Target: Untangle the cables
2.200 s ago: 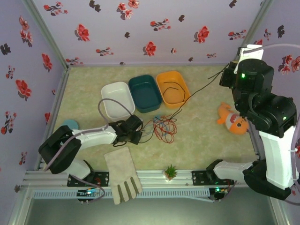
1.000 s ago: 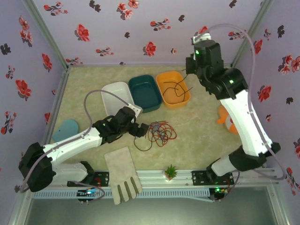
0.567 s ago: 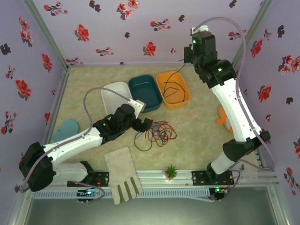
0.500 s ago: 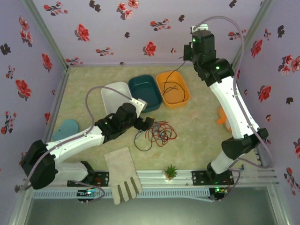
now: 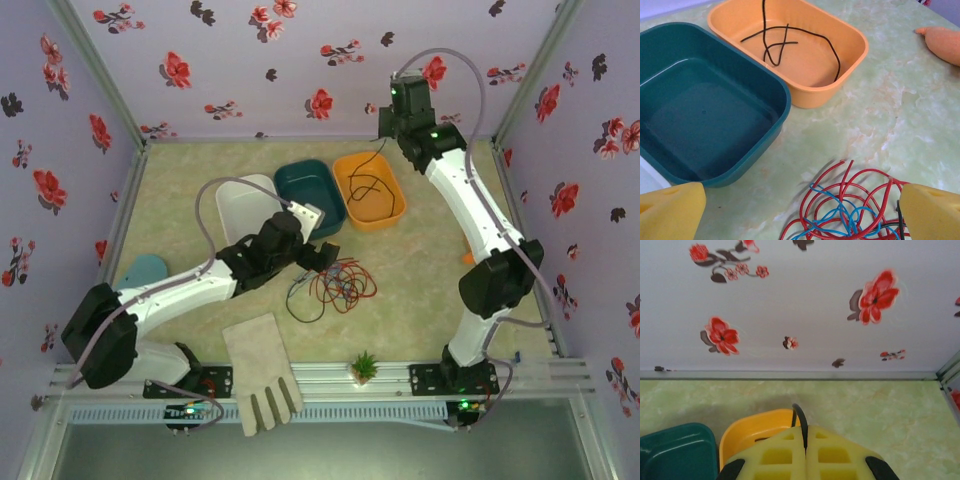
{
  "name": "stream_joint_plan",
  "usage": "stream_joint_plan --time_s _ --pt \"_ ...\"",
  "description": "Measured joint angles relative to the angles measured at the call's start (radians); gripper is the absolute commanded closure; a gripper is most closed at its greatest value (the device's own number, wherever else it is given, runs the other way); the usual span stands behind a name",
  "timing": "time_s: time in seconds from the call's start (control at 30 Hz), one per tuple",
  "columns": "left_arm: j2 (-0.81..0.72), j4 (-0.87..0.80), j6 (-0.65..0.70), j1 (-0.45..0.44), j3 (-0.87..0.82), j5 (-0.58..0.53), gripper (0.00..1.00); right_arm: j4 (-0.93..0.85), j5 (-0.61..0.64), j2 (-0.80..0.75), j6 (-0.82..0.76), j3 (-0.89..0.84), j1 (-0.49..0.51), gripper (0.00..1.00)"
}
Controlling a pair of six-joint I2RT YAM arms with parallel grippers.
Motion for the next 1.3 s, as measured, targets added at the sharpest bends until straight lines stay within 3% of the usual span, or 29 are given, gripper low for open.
stream_joint_plan --time_s 0.7,1.3 --pt "0.063 0.0 -0.06 0.006 0.029 0.008 0.0 -0.141 -0.048 0.147 0.111 -0.15 -0.035 1.0" --pt "0.074 0.0 -0.095 0.01 0.039 0.012 0.0 -0.137 -0.155 0.402 0.111 -0.054 -0.035 0.96"
